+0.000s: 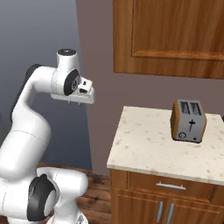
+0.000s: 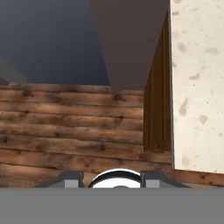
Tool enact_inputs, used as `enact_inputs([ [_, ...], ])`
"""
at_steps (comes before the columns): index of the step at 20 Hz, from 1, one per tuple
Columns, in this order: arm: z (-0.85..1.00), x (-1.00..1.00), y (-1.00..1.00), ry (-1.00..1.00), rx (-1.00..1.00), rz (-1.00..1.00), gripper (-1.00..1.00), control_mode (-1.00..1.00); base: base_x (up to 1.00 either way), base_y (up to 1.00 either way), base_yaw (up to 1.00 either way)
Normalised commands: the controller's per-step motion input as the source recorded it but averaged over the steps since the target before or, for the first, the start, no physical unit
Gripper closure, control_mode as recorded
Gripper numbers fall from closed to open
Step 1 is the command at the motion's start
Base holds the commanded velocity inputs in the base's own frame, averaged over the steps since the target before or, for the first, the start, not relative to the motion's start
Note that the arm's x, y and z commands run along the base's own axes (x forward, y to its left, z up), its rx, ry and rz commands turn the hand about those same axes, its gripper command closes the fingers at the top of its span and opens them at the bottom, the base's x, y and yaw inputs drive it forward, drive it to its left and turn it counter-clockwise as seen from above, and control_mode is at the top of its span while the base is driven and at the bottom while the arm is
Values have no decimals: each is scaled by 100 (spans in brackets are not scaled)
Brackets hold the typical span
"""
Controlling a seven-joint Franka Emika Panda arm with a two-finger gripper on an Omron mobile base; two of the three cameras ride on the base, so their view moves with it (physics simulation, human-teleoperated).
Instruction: Take the tongs from the drawer on the right and place them on the dining counter next to the tray containing the kebab skewer.
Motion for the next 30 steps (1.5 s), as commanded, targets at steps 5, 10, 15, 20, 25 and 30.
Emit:
enact_inputs([
  [5, -5, -25, -24, -3, 0, -4, -100, -100, 0, 0, 0],
  [10, -36, -31, -85, -2, 1, -17, -100, -100, 0, 0, 0],
  [15, -42, -18, -81, -6, 8, -23, -100, -100, 0, 0, 0],
  [20, -46, -19, -81, -14, 17, -18, -100, -100, 0, 0, 0],
  [25, -35, -15, -76, -16, 18, -24, -100, -100, 0, 0, 0],
  [30, -25, -8, -67, -14, 15, -27, -100, -100, 0, 0, 0],
])
